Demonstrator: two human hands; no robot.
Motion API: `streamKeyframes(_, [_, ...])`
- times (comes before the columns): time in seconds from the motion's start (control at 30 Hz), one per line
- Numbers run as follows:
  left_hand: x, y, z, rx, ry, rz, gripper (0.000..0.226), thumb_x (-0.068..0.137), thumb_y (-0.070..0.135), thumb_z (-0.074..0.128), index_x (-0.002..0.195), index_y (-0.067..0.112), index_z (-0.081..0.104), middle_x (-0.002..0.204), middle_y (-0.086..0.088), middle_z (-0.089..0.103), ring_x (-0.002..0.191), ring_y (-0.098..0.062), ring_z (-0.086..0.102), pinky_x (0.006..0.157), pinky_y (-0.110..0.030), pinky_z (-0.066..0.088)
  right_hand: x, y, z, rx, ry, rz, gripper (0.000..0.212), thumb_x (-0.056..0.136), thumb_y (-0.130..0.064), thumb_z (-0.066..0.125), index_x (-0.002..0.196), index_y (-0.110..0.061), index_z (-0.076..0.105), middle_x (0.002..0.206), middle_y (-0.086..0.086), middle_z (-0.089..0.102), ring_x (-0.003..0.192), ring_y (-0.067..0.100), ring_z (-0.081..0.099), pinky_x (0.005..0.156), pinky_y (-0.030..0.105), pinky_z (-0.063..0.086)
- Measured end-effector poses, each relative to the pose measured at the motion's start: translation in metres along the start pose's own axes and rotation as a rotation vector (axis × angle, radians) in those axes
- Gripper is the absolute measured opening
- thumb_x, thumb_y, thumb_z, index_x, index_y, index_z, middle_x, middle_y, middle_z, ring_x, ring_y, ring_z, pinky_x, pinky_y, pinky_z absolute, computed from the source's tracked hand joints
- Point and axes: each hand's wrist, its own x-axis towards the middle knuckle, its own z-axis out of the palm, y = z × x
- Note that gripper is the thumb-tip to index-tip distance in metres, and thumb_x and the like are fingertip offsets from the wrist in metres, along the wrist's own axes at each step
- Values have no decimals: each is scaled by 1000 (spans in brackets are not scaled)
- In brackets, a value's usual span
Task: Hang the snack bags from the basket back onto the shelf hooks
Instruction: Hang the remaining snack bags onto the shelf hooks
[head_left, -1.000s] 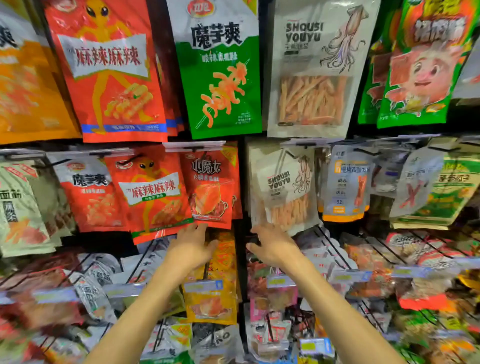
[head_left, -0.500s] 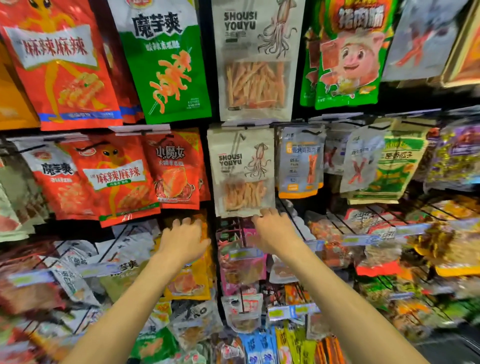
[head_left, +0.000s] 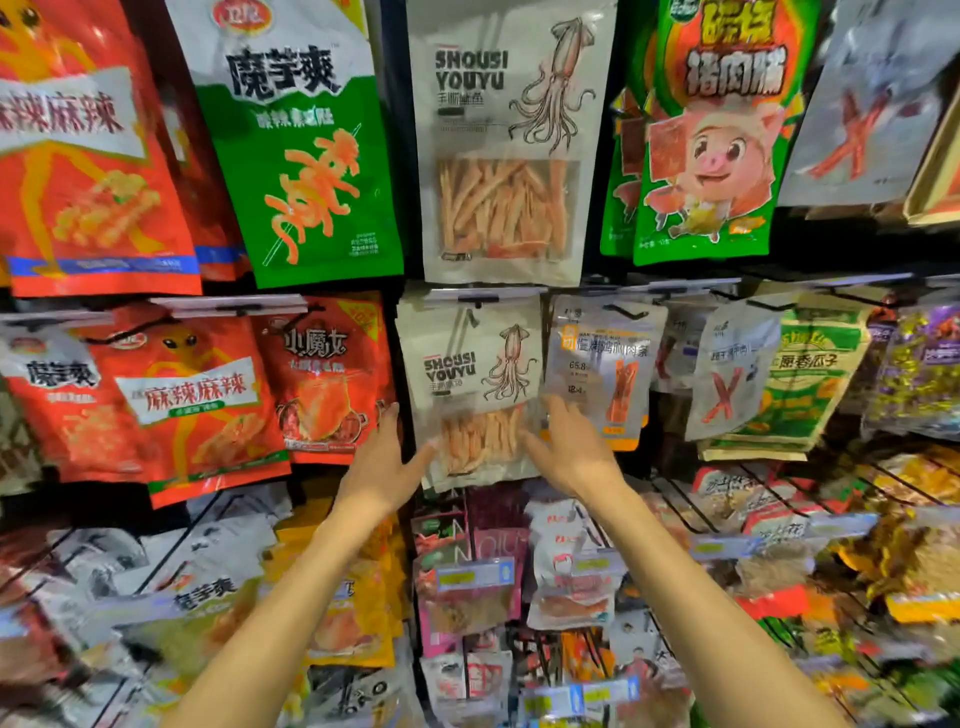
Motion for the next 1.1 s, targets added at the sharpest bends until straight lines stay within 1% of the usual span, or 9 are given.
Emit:
streamKeyframes(0.1, [18, 4, 7, -227, 60, 42, 88, 94, 54, 55, 158, 18, 7, 165, 1, 10, 151, -18, 15, 120, -36, 18, 16, 5, 4, 57, 71, 19, 50, 98, -43, 50, 135, -10, 44, 113, 8, 62, 107, 26, 59, 73, 35, 48])
streamKeyframes(0.23, [45, 6, 16, -378, 125, 37, 80, 95, 33, 61, 157, 25, 11, 160, 1, 27, 143, -22, 33, 116, -39, 30, 26, 7, 11, 142, 163, 11, 27, 101, -38, 51, 81, -21, 43, 60, -4, 43, 51, 4, 41, 44, 21, 27])
streamKeyframes(0.3, [54, 4, 21, -407, 121, 2, 79, 96, 40, 59, 157, 28, 9, 152, 4, 38, 135, -18, 41, 114, -35, 32, 34, 12, 17, 231, 203, -32, 16, 100, -39, 52, 96, -23, 53, 69, -7, 53, 56, 2, 46, 48, 18, 32])
streamKeyframes(0.4, [66, -7, 31, -537, 117, -43, 88, 83, 70, 56, 153, 39, 13, 143, 13, 47, 129, -11, 46, 113, -37, 36, 46, 17, 23, 427, 218, 10, 50, 97, -44, 56, 140, -23, 39, 96, -9, 68, 79, 1, 63, 58, 11, 39])
streamKeyframes(0.5, [73, -14, 38, -590, 101, -22, 72, 85, 69, 55, 146, 38, 33, 125, 26, 54, 119, 1, 52, 99, -22, 41, 52, 17, 25, 554, 153, 33, 47, 96, -41, 59, 135, -31, 35, 75, -17, 62, 62, -21, 57, 54, 0, 38])
streamKeyframes(0.6, [76, -6, 39, -681, 107, -36, 31, 96, 47, 56, 125, 44, 44, 109, 32, 53, 105, 7, 57, 81, -10, 44, 64, 18, 34, 723, 124, -2, 55, 94, -38, 63, 141, -22, 38, 96, -26, 62, 76, -28, 55, 70, -1, 43])
streamKeyframes(0.73, [77, 0, 37, -749, 118, 47, 72, 90, 62, 53, 148, 28, 29, 122, 31, 52, 101, 27, 52, 81, -1, 43, 78, 19, 45, 932, 55, 32, 60, 94, -40, 61, 144, -21, 35, 122, -24, 55, 115, -12, 53, 82, -2, 37])
streamKeyframes(0.83, [77, 3, 39, -805, 114, 25, 89, 70, 81, 48, 143, 36, 27, 124, 38, 42, 101, 35, 41, 87, 6, 30, 85, 16, 49, 1051, 13, 31, 44, 97, -33, 58, 135, -29, 36, 110, -31, 48, 118, -2, 47, 76, -4, 37])
streamKeyframes(1.1, [70, 4, 41, -839, 163, -85, 57, 89, 68, 49, 137, 42, 35, 135, 24, 49, 128, -2, 42, 105, -27, 27, 84, 6, 67, 1118, 51, -3, 82, 87, -64, 57, 154, -30, 24, 150, -18, 38, 140, 5, 33, 115, 32, 28])
